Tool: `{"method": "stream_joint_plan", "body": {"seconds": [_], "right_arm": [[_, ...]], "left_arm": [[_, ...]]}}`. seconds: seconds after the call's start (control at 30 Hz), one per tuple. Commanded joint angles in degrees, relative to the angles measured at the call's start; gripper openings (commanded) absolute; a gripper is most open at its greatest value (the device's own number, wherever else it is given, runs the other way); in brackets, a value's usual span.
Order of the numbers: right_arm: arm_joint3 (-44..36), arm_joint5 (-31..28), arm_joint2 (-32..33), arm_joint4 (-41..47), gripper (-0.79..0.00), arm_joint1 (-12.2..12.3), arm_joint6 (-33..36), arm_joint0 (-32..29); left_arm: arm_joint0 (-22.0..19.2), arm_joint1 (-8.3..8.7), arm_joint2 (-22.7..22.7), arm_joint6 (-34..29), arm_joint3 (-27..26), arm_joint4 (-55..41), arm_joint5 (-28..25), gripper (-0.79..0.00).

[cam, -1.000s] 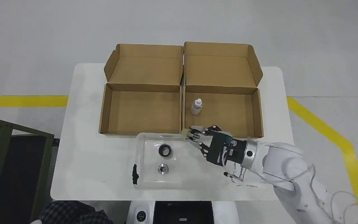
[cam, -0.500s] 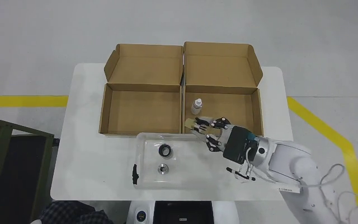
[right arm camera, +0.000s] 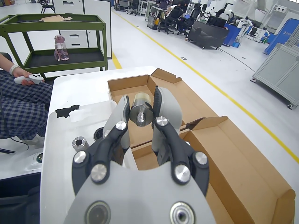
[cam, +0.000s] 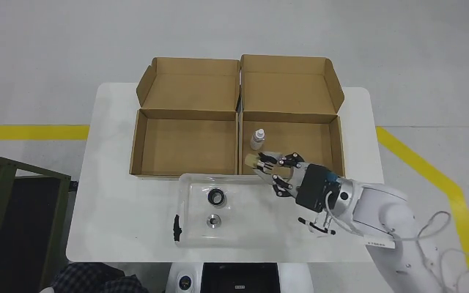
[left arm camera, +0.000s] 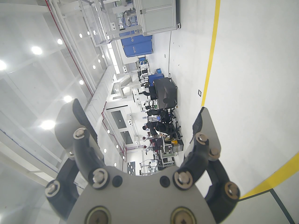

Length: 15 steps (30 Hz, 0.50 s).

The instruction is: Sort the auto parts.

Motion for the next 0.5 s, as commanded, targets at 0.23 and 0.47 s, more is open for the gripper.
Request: {"method": "stream_joint_plan", "body": {"seconds": [0.23,0.47], "right_arm": [[2.5,-0.8,-0.6,-1.3,-0.785,0.1,4.4,1.3],[4.8,0.4,0.1,-0.9,-0.785,0.2,10.1,2.7]], "left_arm": [[0.0,0.00,0.0,0.0,0.0,0.0,0.0,0.000],[0.0,0.00,0.0,0.0,0.0,0.0,0.0,0.000]]}}
